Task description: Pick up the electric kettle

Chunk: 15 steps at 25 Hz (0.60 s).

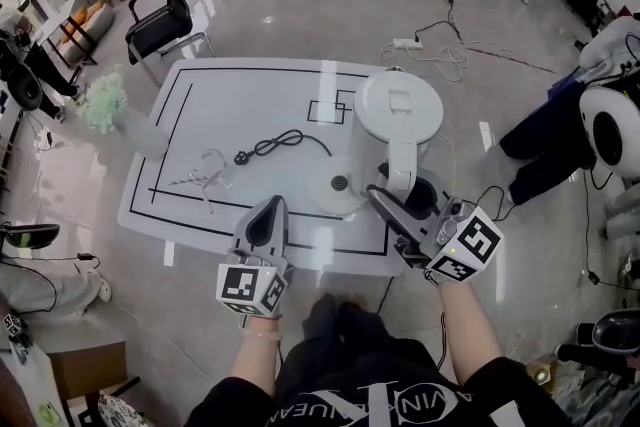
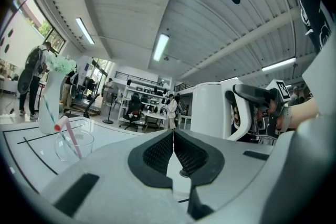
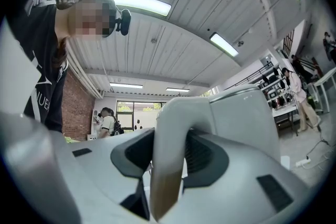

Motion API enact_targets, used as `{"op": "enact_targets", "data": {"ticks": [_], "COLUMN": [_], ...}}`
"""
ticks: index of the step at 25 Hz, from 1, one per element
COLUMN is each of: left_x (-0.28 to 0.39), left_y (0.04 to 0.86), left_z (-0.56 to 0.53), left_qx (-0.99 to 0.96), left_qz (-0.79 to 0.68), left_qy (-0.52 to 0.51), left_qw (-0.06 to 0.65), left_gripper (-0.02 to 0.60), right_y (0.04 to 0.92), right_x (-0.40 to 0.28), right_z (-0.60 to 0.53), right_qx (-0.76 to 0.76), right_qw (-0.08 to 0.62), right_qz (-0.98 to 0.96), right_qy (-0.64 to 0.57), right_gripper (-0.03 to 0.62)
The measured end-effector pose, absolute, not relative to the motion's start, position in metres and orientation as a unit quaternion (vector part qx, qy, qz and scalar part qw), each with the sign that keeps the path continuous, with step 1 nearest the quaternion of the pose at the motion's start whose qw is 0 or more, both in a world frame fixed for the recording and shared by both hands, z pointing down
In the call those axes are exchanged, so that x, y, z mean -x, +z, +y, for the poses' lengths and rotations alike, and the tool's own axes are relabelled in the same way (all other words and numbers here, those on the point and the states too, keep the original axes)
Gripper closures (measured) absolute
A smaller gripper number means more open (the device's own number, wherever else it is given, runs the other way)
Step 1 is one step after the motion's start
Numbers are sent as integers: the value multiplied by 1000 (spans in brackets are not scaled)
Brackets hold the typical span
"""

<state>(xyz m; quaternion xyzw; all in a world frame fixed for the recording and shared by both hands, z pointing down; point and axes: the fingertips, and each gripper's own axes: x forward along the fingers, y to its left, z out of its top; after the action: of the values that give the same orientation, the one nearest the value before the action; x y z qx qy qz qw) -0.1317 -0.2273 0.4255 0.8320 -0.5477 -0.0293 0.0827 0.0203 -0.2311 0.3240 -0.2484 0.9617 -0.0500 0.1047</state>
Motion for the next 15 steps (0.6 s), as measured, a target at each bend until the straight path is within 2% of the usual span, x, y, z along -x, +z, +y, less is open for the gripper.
{"op": "enact_targets", "data": {"ticks": [15], "left_x": [131], "left_y": [407], "left_z": [-236], "left_qx": [-834], "left_qz": [-546], "left_qy": [-35], "left_qw": [67], "left_gripper": [571], "right_y": [320], "right_x": [-52], "right_z": [-233], "right_qx": [289], "right_qw": [104], "right_qz": [951], "right_qy": [-44], "right_gripper": [450]}}
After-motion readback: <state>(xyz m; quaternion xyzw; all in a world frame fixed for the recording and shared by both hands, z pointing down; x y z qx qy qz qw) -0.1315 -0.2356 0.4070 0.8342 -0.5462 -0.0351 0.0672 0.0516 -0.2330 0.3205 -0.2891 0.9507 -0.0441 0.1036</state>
